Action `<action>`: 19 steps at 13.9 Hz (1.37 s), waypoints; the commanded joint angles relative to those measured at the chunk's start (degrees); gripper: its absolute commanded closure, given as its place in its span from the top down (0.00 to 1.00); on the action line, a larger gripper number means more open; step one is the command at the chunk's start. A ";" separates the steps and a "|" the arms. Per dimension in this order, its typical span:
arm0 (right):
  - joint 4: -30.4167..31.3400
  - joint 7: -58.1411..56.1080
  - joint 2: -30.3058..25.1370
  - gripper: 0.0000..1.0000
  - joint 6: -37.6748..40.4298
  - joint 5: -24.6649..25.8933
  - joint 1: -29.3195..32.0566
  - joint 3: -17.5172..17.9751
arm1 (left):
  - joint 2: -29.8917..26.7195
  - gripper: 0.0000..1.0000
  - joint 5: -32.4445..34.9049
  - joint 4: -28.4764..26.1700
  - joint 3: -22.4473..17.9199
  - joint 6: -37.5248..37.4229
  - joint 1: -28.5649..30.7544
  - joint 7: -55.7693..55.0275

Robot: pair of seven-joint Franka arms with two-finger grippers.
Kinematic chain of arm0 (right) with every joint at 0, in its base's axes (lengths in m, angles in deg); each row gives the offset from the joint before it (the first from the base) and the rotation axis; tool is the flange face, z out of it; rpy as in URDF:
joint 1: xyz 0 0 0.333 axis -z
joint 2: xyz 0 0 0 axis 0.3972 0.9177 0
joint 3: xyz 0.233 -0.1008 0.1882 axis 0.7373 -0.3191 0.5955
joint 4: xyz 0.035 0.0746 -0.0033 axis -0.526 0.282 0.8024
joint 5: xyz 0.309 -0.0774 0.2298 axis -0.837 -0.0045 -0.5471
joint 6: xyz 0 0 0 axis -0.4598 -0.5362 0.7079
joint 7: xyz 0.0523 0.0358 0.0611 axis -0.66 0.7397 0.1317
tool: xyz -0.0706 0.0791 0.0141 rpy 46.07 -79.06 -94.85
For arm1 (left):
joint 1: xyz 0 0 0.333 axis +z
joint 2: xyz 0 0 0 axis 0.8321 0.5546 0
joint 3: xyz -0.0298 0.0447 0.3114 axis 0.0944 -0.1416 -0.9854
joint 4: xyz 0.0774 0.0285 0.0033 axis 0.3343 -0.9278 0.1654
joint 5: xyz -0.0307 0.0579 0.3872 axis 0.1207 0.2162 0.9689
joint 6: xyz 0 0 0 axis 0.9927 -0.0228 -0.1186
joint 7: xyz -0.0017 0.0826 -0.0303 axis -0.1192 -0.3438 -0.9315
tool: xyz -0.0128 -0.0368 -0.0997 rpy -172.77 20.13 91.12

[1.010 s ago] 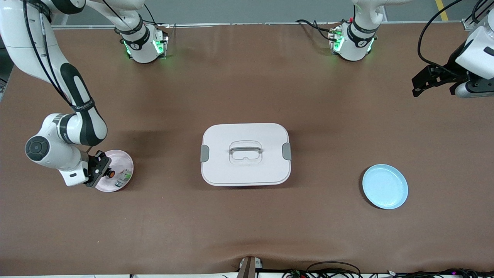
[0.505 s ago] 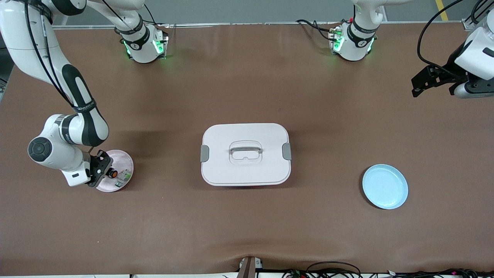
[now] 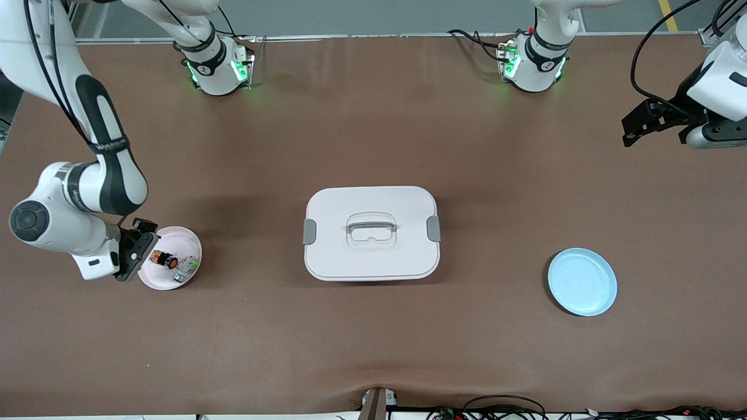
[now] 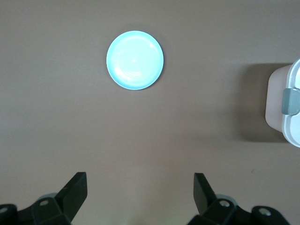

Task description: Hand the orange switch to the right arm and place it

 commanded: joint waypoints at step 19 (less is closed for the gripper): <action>-7.64 55.75 -28.19 1.00 33.15 -0.18 -4.27 -0.41 | -1.33 1.00 -0.95 -0.48 0.09 -1.47 -0.06 0.48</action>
